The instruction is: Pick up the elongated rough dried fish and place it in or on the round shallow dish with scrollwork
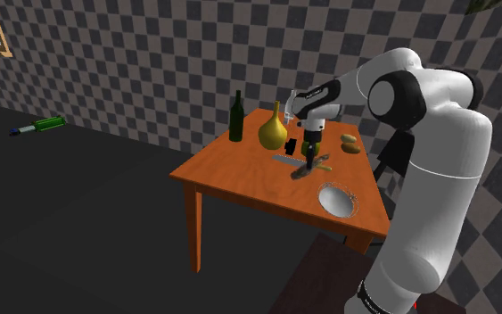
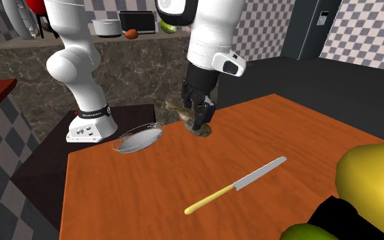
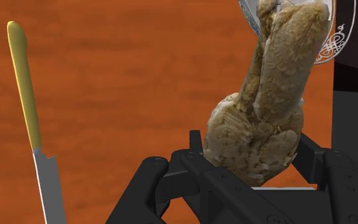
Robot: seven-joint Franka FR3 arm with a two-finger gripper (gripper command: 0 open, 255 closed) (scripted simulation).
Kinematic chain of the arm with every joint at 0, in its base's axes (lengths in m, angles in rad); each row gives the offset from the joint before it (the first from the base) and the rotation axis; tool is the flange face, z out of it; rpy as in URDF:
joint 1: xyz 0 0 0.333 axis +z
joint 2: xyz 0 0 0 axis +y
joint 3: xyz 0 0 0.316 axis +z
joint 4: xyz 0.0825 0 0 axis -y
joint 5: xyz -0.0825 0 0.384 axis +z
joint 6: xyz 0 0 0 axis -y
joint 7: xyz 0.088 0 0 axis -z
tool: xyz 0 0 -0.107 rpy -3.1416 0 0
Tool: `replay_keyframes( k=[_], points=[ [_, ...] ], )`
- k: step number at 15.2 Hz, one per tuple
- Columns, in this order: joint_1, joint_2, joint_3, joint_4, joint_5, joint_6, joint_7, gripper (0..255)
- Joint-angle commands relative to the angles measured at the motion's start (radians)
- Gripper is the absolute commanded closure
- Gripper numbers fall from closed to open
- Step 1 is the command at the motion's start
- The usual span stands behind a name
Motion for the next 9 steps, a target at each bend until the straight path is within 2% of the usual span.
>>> replay_keyframes(
  k=[1, 5, 9],
  points=[
    [0.002, -0.015, -0.001, 0.013, -0.009, -0.025, 0.005, 255],
    [0.005, -0.031, -0.003, 0.039, -0.019, -0.065, 0.012, 255],
    [0.006, -0.203, -0.017, -0.126, -0.127, -0.038, 0.047, 255]
  ],
)
